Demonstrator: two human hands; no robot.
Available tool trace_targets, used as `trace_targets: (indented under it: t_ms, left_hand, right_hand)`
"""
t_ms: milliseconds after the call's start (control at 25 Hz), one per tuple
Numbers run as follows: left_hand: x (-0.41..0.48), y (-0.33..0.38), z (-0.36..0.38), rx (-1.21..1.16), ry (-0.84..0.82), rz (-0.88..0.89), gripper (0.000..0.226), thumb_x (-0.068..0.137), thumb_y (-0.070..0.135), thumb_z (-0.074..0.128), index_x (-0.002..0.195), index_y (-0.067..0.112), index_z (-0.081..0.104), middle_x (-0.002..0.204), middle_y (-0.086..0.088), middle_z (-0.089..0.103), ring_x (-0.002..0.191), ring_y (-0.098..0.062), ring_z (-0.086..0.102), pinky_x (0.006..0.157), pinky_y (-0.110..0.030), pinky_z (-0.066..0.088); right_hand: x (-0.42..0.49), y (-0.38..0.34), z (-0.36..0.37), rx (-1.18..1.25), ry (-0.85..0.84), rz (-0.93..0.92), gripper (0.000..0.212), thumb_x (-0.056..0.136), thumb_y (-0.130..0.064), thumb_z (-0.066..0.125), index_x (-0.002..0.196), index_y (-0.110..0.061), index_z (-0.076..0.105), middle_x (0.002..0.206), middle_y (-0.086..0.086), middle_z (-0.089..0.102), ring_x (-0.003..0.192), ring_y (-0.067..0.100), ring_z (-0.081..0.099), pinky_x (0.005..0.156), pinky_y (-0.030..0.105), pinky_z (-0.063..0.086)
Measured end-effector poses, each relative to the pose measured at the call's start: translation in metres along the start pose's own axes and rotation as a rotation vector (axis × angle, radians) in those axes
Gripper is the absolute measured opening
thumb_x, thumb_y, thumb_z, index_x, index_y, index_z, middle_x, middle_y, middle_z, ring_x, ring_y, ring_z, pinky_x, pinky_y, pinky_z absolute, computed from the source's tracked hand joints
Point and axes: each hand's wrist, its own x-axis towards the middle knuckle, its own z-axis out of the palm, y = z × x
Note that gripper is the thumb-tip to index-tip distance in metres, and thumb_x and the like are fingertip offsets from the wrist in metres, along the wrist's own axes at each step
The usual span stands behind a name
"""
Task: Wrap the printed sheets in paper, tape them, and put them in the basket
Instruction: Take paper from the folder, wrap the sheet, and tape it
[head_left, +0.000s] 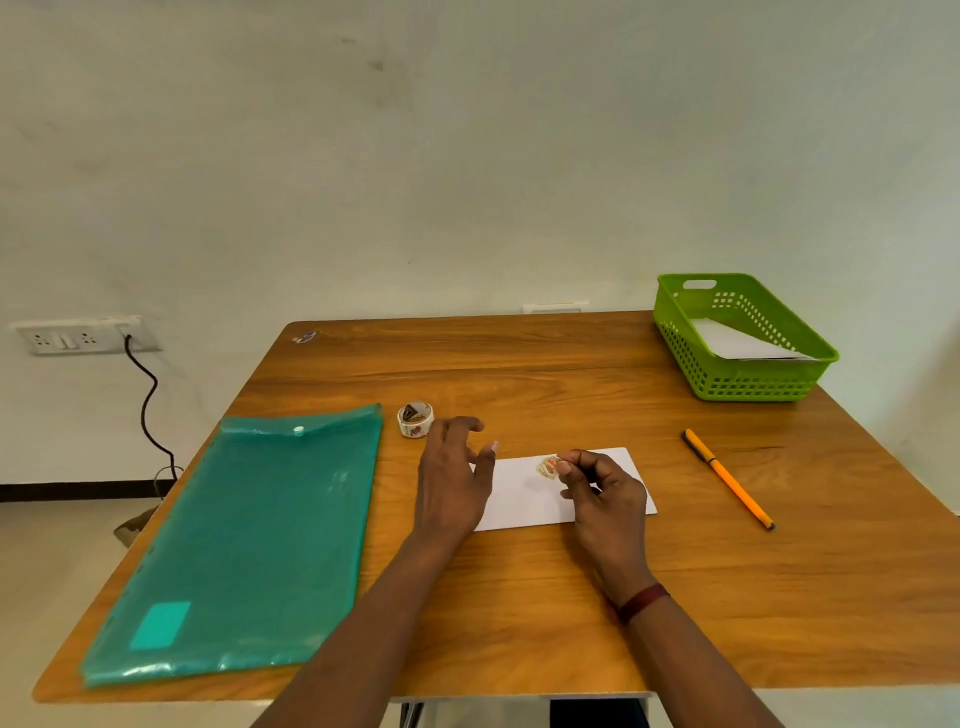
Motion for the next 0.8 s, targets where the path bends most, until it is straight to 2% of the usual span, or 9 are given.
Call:
trace_targets:
  t_ms: [80, 160, 360, 440, 560, 600, 680, 720, 800]
  left_hand:
    - [-0.008, 0.009, 0.007, -0.011, -0.053, 0.038, 0.024, 0.094, 0.024, 0.063, 0.118, 0.020, 0.058, 0.121, 0.003, 0.053, 0.089, -0.002, 0.058, 0.066, -0.002, 0.039]
    - [-0.016, 0.019, 0.016, -0.005, -0.123, 0.063, 0.025, 0.096, 0.026, 0.059, 0.121, 0.020, 0.057, 0.126, 0.003, 0.051, 0.101, -0.006, 0.058, 0.076, -0.008, 0.043]
    - [-0.027, 0.041, 0.042, 0.129, -0.309, 0.202, 0.030, 0.100, 0.031, 0.051, 0.128, 0.023, 0.057, 0.131, 0.006, 0.052, 0.119, -0.010, 0.049, 0.097, -0.023, 0.042]
    - [-0.029, 0.051, 0.053, 0.162, -0.336, 0.253, 0.030, 0.100, 0.029, 0.051, 0.127, 0.021, 0.059, 0.131, 0.004, 0.054, 0.120, -0.012, 0.049, 0.099, -0.028, 0.043]
    - [-0.031, 0.064, 0.070, 0.175, -0.336, 0.292, 0.030, 0.101, 0.024, 0.050, 0.127, 0.016, 0.062, 0.130, -0.001, 0.058, 0.119, -0.017, 0.052, 0.101, -0.030, 0.043]
    - [-0.032, 0.068, 0.075, 0.181, -0.336, 0.301, 0.031, 0.101, 0.023, 0.049, 0.128, 0.014, 0.062, 0.130, -0.003, 0.059, 0.118, -0.018, 0.053, 0.101, -0.031, 0.043]
    - [-0.031, 0.072, 0.084, 0.185, -0.345, 0.290, 0.032, 0.102, 0.024, 0.047, 0.130, 0.014, 0.060, 0.131, -0.003, 0.059, 0.117, -0.018, 0.053, 0.100, -0.031, 0.043]
    - [-0.030, 0.072, 0.087, 0.173, -0.354, 0.269, 0.033, 0.102, 0.026, 0.047, 0.131, 0.015, 0.058, 0.131, -0.002, 0.058, 0.117, -0.017, 0.053, 0.099, -0.030, 0.044]
    - [-0.029, 0.070, 0.092, 0.153, -0.392, 0.231, 0.035, 0.102, 0.032, 0.047, 0.132, 0.018, 0.055, 0.132, 0.000, 0.053, 0.119, -0.015, 0.050, 0.098, -0.029, 0.045]
  right_hand:
    - [0.005, 0.000, -0.007, -0.017, -0.022, 0.009, 0.011, 0.088, -0.010, 0.070, 0.093, -0.019, 0.074, 0.092, -0.007, 0.073, 0.088, 0.010, 0.067, 0.074, 0.040, 0.059]
    - [0.015, -0.001, -0.023, -0.072, -0.054, -0.008, 0.010, 0.089, -0.010, 0.070, 0.094, -0.016, 0.074, 0.092, -0.007, 0.072, 0.087, 0.007, 0.065, 0.074, 0.037, 0.058]
    - [0.049, -0.001, -0.078, -0.340, -0.168, -0.007, 0.011, 0.092, -0.013, 0.065, 0.100, -0.018, 0.072, 0.097, -0.009, 0.068, 0.091, 0.000, 0.061, 0.076, 0.013, 0.044]
    - [0.065, 0.005, -0.096, -0.392, -0.182, 0.031, 0.011, 0.092, -0.011, 0.066, 0.097, -0.017, 0.073, 0.096, -0.005, 0.069, 0.092, 0.004, 0.062, 0.076, 0.016, 0.046]
    - [0.084, 0.010, -0.108, -0.414, -0.188, 0.076, 0.011, 0.091, -0.010, 0.066, 0.091, -0.019, 0.072, 0.092, 0.000, 0.073, 0.081, 0.013, 0.065, 0.076, 0.029, 0.054]
    - [0.089, 0.011, -0.108, -0.425, -0.213, 0.087, 0.010, 0.091, -0.010, 0.067, 0.090, -0.019, 0.073, 0.091, 0.001, 0.073, 0.077, 0.014, 0.065, 0.075, 0.030, 0.055]
    - [0.097, 0.010, -0.103, -0.505, -0.308, 0.068, 0.007, 0.090, -0.012, 0.068, 0.092, -0.015, 0.074, 0.090, -0.001, 0.072, 0.077, 0.011, 0.063, 0.073, 0.023, 0.051]
    - [0.101, 0.008, -0.099, -0.566, -0.363, 0.045, 0.007, 0.090, -0.013, 0.068, 0.093, -0.014, 0.075, 0.091, -0.003, 0.070, 0.081, 0.009, 0.062, 0.074, 0.020, 0.049]
    - [0.110, 0.006, -0.094, -0.642, -0.443, 0.018, 0.008, 0.090, -0.013, 0.068, 0.094, -0.014, 0.075, 0.095, -0.004, 0.068, 0.089, 0.010, 0.062, 0.082, 0.024, 0.050]
